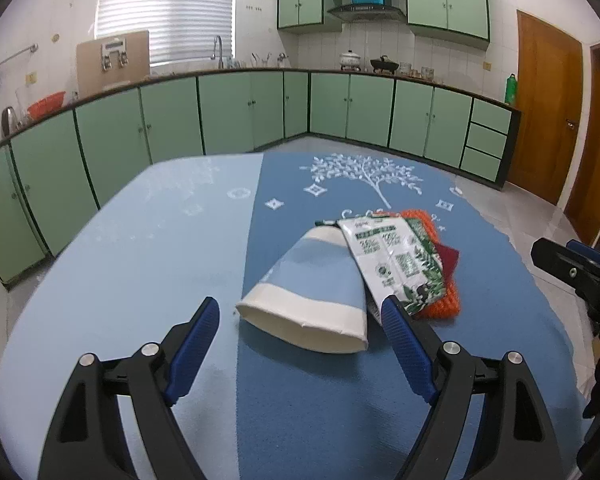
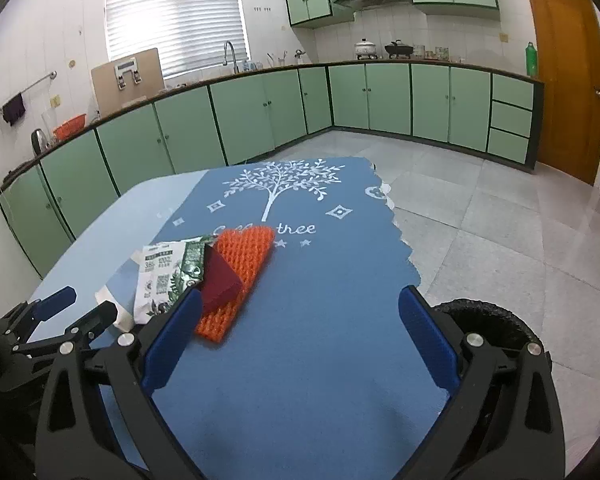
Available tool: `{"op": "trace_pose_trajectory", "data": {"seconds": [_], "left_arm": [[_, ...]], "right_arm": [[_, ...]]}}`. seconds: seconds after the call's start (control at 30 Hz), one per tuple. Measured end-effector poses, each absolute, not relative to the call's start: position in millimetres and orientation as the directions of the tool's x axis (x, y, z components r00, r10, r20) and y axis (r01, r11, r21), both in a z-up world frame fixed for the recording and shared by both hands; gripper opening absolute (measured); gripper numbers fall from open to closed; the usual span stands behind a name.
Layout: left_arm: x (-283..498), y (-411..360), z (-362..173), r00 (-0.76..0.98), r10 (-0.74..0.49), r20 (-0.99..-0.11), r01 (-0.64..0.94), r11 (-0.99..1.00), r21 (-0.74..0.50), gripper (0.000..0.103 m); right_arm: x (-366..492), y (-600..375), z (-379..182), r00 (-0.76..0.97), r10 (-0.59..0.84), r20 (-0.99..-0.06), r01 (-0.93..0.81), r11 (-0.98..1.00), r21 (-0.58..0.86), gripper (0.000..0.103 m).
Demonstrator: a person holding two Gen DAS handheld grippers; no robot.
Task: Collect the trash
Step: 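Grasp the blue-and-white paper cup with the left tool while the right tool reaches the green milk pouch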
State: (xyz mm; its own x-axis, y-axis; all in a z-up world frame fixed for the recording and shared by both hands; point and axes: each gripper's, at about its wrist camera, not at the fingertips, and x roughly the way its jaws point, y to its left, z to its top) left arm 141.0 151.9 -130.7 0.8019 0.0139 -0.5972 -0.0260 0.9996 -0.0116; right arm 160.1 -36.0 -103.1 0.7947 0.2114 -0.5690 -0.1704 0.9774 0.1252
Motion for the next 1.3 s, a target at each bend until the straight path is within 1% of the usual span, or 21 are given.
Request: {"op": "trace_pose_trajectory", "data": {"seconds": [0.2, 0.47, 0.7, 0.73, 0.77, 0.87, 0.93, 1.07, 1.1, 1.3], "left_arm": [[153, 149, -141, 0.786, -0.004, -0.618, -0.002, 1.000, -0.008, 0.081], [165, 154, -150, 0.731, -0.039, -0.681, 0.007, 0.999, -0.049, 0.084], [176, 152, -147, 0.728, -0.019, -0.686, 0.003, 1.000, -0.024, 0.084], [178, 151, -146, 0.728, -0.021, -0.685, 0.006, 1.000, -0.024, 0.083], [179, 151, -146, 0.727, -0.031, -0.686, 0.014, 0.999, -0.031, 0.081], [179, 151, -148, 0.716, -0.062, -0.695, 0.026, 0.998, -0.061, 0.063], [178, 153, -150, 0.707, -0.067, -0.704, 0.021, 0.997, -0.074, 0.042], [174, 161, -150, 0.711, -0.057, -0.701, -0.010, 0.996, -0.091, 0.029], [172, 163, -150, 0.713, -0.054, -0.699, -0.016, 0.995, -0.094, 0.025], [157, 170, -146, 0.731, -0.030, -0.682, -0.051, 0.994, -0.099, 0.017]], "right_arm": [[166, -29, -106, 0.788, 0.208, -0.580, -0.173, 0.978, 0.115, 0.096], [169, -24, -108, 0.778, 0.219, -0.589, -0.186, 0.976, 0.118, 0.096], [172, -22, -108, 0.772, 0.232, -0.592, -0.199, 0.972, 0.122, 0.096], [172, -22, -107, 0.771, 0.234, -0.592, -0.201, 0.972, 0.122, 0.096], [171, -22, -107, 0.771, 0.238, -0.591, -0.207, 0.971, 0.122, 0.096], [171, -22, -106, 0.770, 0.244, -0.590, -0.215, 0.969, 0.121, 0.096], [171, -21, -106, 0.770, 0.247, -0.589, -0.217, 0.968, 0.123, 0.096], [170, -17, -103, 0.769, 0.261, -0.584, -0.234, 0.964, 0.123, 0.096], [170, -16, -103, 0.768, 0.265, -0.583, -0.239, 0.963, 0.122, 0.096], [172, 3, -98, 0.762, 0.314, -0.566, -0.299, 0.946, 0.123, 0.096]]}}
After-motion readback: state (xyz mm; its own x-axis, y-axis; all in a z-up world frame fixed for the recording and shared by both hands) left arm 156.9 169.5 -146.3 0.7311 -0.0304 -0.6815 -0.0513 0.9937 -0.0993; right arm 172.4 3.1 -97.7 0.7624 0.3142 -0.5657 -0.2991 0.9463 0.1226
